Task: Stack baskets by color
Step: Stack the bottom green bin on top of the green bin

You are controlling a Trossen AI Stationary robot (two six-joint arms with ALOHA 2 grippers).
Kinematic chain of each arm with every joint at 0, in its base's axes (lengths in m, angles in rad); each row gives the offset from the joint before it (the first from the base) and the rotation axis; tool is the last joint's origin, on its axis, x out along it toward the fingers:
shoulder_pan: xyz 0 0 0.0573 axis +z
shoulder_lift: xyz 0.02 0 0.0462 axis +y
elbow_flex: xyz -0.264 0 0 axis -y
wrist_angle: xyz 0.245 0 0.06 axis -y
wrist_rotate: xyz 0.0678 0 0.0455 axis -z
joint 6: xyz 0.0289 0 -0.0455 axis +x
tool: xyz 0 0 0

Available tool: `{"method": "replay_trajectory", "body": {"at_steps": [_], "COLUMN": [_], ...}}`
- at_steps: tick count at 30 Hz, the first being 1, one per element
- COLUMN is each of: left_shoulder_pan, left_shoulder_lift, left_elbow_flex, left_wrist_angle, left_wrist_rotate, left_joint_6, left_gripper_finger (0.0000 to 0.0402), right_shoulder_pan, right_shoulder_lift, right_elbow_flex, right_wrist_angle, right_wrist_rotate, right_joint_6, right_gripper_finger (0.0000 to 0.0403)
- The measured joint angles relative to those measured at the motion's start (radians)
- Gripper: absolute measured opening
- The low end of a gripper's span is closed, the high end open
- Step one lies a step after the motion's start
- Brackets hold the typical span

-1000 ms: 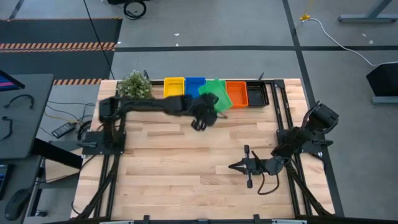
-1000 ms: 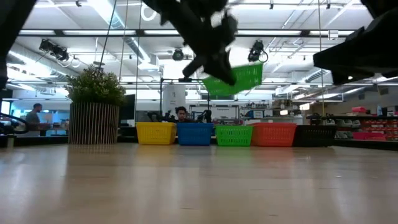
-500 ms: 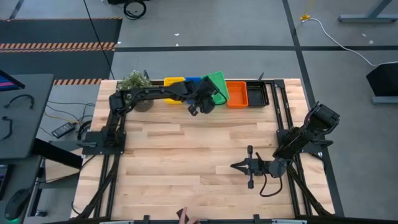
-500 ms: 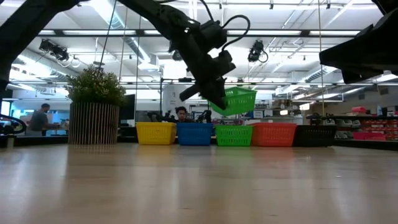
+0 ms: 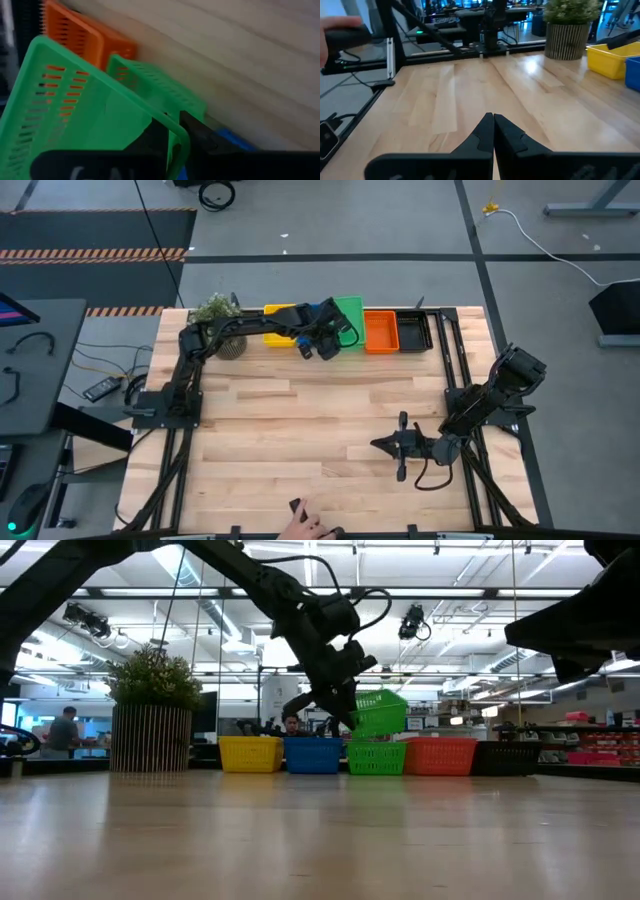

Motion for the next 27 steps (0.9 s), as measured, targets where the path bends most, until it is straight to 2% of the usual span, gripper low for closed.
{"method": "replay_trajectory", "body": {"at_steps": [10,27], "left_shoulder_pan": [0.010,0.013], "left_shoulder_lift": [0.028,0.039], "left_elbow_flex": [0.001,0.000], "left_wrist_angle": [0.027,0.058], "left_wrist_rotate": [-0.021,-0.077], "left_joint_6": [0.105,0.127], "left_gripper_finger": [0.0042,0.0113], "right_shoulder_pan": [0.000,0.000], "right_shoulder_lift": [0.000,0.000], "right_elbow_flex": [0.004,0.004], "right_wrist_angle": [0.028,0.037], "right_wrist_rotate": [0.012,0.009], "right_joint_6": [0.017,0.019], "right_gripper_finger": [0.0006,0.0006]}}
